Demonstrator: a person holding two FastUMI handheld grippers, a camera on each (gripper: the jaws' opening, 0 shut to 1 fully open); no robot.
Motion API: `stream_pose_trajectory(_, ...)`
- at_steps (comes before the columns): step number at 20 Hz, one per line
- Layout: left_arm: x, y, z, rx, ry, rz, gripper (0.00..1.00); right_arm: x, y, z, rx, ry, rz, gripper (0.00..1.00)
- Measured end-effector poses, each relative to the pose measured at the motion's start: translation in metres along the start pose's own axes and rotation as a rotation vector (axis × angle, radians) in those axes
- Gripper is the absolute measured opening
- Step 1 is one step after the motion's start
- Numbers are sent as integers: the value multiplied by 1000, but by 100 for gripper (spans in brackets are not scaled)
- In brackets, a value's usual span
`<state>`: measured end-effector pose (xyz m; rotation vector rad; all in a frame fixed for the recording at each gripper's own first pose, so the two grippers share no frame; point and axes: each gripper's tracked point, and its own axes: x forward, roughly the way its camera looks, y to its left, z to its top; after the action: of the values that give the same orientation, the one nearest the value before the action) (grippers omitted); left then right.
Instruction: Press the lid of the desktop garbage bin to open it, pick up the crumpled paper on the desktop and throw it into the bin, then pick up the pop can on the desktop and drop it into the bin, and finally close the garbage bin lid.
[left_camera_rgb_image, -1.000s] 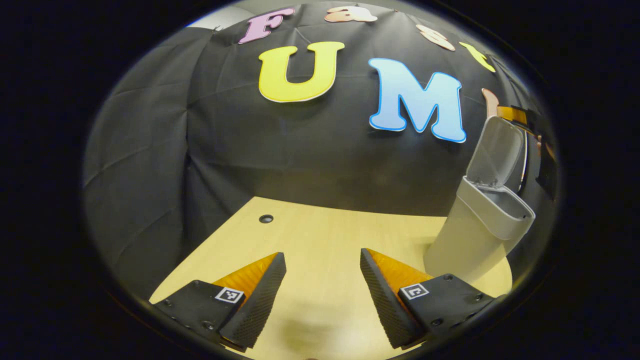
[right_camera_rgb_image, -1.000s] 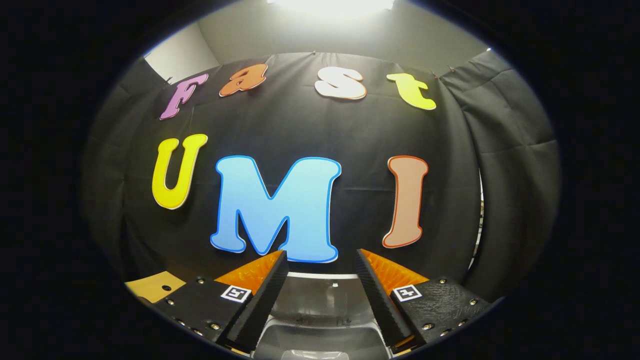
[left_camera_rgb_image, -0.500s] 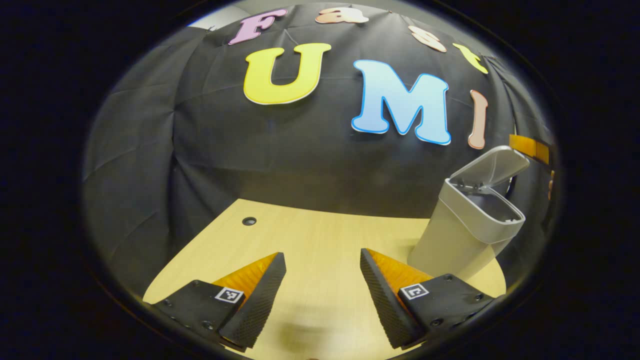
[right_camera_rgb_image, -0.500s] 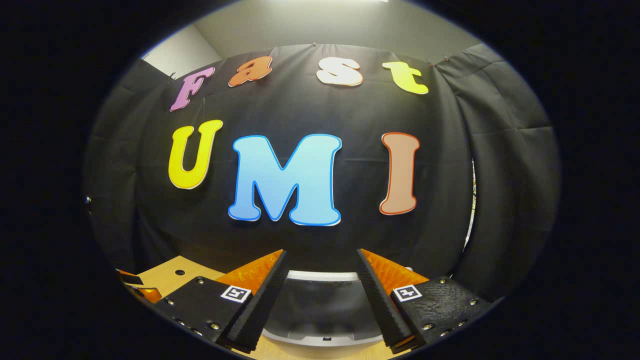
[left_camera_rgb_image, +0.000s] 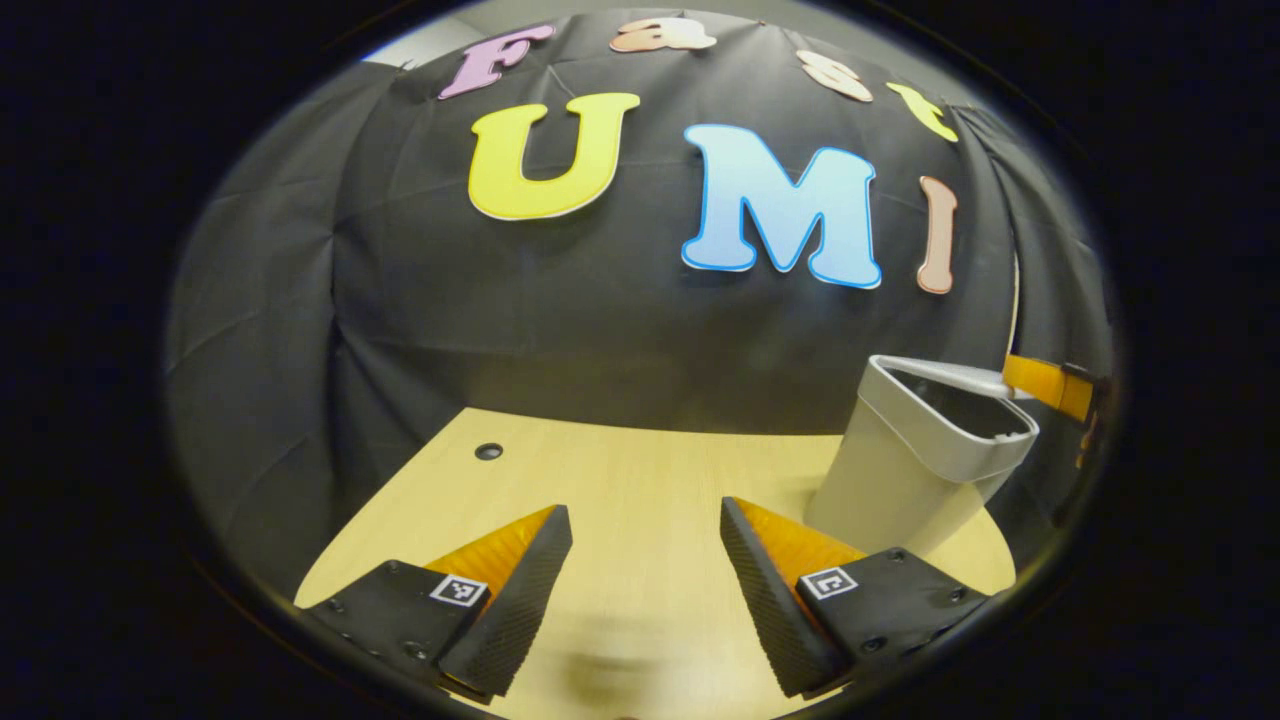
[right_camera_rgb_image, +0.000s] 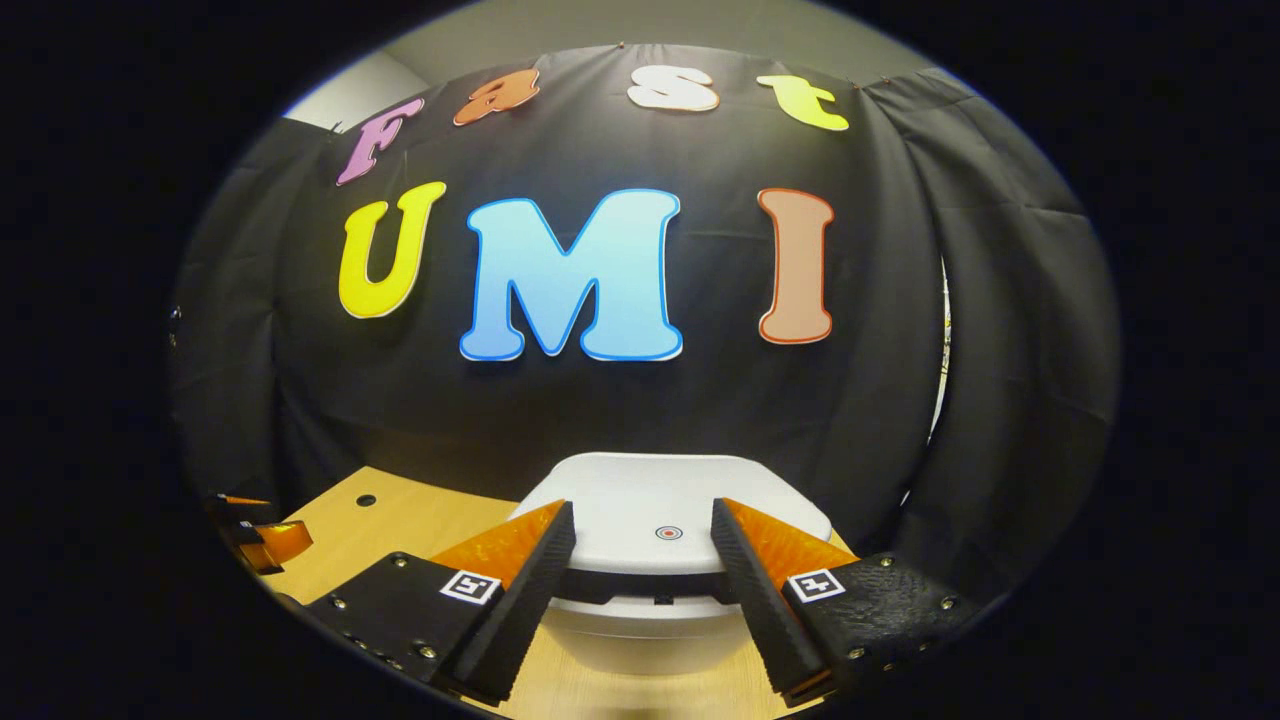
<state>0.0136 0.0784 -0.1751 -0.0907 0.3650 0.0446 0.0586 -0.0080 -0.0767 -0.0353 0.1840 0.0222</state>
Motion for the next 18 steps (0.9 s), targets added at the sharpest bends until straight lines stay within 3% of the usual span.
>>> stream_pose_trajectory(7,-4,-2,-2,6,5,-6,100,2,0,-25,-4,55,1,90)
stream_pose_trajectory(18,-8,-1,-13,-4,22,-11,98,-1,0,-33,29,20,-16,91)
